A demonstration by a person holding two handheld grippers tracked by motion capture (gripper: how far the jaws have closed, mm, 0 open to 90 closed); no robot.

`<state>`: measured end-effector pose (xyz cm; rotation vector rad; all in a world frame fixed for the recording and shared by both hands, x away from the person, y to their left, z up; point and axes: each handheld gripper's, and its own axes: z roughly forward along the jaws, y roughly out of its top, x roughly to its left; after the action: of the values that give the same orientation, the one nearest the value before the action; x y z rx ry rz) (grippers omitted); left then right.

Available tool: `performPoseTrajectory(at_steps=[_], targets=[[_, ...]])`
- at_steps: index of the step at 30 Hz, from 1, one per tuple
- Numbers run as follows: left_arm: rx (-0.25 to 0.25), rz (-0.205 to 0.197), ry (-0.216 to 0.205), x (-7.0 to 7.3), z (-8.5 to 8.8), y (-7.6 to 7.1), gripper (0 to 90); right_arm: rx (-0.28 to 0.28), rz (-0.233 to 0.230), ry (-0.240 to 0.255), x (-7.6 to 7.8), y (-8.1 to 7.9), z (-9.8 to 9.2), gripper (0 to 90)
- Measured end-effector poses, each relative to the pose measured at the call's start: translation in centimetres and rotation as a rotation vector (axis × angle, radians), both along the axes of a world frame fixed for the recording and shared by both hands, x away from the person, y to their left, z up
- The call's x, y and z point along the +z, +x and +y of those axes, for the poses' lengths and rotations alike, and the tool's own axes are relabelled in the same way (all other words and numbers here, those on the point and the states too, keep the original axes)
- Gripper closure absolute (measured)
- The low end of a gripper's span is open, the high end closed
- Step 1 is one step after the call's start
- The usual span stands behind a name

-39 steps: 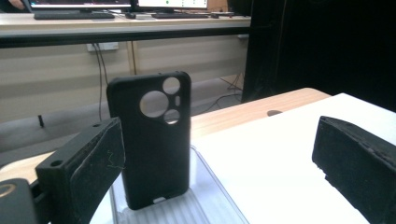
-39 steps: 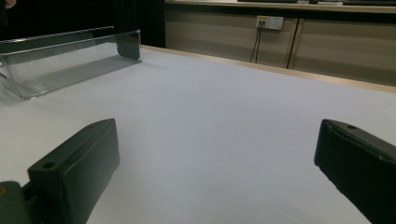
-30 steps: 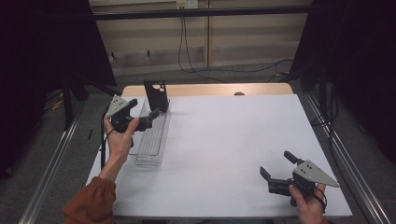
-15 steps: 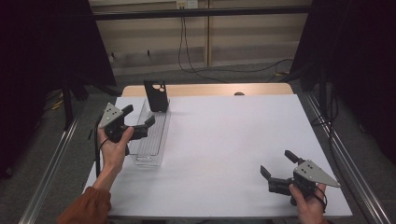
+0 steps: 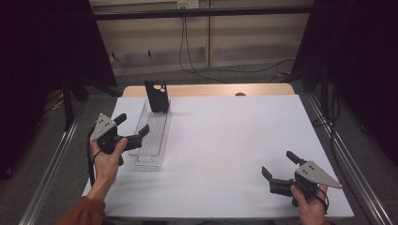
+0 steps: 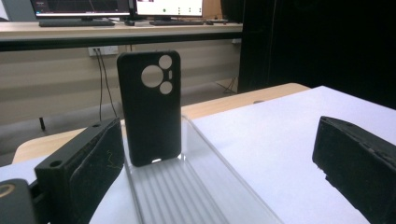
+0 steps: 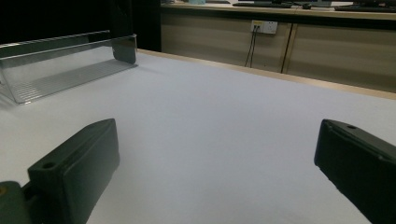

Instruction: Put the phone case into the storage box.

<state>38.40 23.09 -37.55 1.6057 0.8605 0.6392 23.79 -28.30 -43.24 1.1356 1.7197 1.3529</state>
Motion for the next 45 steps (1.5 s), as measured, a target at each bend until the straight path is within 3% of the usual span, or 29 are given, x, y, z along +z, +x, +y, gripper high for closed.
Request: performPoseTrajectory(at_steps=[15, 17, 19, 22, 27, 29, 31, 37, 39, 45], targets=[[0.021, 0.017, -0.002, -2.3, 1.5, -2.8, 2.3, -0.005, -0.001, 0.001, 0.0, 0.0, -0.1, 0.0], [0.041, 0.002, -0.007, -2.4, 1.6, -3.3, 2.4, -0.005, 0.0, 0.001, 0.0, 0.0, -0.1, 0.0], [0.04, 0.022, -0.035, -2.7, 1.7, -3.6, 2.3, -0.006, -0.001, 0.001, 0.0, 0.0, -0.1, 0.0], [0.067, 0.008, -0.027, -2.9, 1.8, -4.2, 2.4, -0.007, 0.001, 0.0, 0.0, 0.0, -0.1, 0.0], [0.046, 0.054, -0.038, -3.6, 1.6, -5.0, 2.4, -0.007, 0.001, 0.0, 0.0, 0.0, -0.1, 0.0], [0.06, 0.061, -0.023, -3.9, 1.6, -5.6, 2.4, -0.008, 0.003, 0.001, 0.0, 0.0, -0.1, 0.0], [0.072, 0.075, -0.051, -4.1, 1.8, -6.0, 2.4, -0.007, 0.003, 0.001, 0.0, 0.0, -0.2, 0.0], [0.121, 0.054, -0.024, -4.8, 2.7, -7.3, 2.9, -0.009, 0.005, -0.002, 0.0, 0.0, -0.2, 0.0], [0.112, 0.076, -0.056, -5.1, 2.9, -7.6, 2.9, -0.009, 0.005, -0.002, 0.0, 0.0, -0.2, 0.0], [0.117, 0.074, -0.051, -5.5, 3.5, -8.6, 2.8, -0.015, 0.005, -0.002, 0.0, -0.1, -0.3, 0.0]])
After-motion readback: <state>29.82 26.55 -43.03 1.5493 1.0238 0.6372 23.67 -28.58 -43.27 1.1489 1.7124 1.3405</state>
